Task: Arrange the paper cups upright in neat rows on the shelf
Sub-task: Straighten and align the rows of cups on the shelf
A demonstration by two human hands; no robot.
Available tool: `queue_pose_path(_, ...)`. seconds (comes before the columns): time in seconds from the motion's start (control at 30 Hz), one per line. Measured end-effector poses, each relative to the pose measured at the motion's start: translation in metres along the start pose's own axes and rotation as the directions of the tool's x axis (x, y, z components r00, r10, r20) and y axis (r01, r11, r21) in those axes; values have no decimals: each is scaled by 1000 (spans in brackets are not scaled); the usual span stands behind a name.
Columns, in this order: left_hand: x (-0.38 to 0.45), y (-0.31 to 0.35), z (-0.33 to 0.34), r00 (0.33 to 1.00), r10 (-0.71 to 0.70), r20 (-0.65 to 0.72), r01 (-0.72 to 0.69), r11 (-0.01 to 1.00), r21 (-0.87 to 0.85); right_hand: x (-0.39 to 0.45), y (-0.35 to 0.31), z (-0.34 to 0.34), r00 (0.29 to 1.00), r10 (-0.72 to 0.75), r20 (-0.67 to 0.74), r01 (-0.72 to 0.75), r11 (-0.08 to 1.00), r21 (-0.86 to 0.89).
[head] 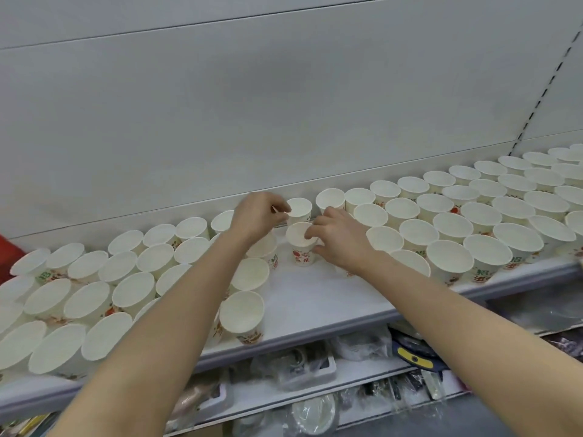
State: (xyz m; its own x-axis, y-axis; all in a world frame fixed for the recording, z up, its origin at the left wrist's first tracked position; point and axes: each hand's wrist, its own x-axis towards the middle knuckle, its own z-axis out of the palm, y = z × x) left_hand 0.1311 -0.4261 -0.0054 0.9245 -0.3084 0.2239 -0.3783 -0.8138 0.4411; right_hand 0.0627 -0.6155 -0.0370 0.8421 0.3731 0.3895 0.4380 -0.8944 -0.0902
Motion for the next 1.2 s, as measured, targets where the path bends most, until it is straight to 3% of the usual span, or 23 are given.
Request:
queue_pose_path(0.1,18,-6,3,999,-30,14,27,987,160,6,-2,1,1000,-28,9,28,999,-41)
queue_pose_path(0.27,38,-3,24,982,58,182,-111,950,293,7,-2,7,997,-76,-15,75,995,-62)
queue_pose_path(0.5,44,2,41,978,123,170,-163,954,251,6,3,12,998,-55,-20,53,995,-85)
queue_pose_path(0.73,34,-31,-8,998,5,68,-17,984,180,10,-2,17,996,-75,-45,70,992,-101)
queue_pose_path(0.97,3,-72,-42,993,-112,44,101,973,207,14,-28,15,965,-170,-200,183,982,49)
queue_pose_path(1.2,-3,-62,-28,995,-60,85,33,957,289,31,-50,35,968,-229,-104,233,972,27)
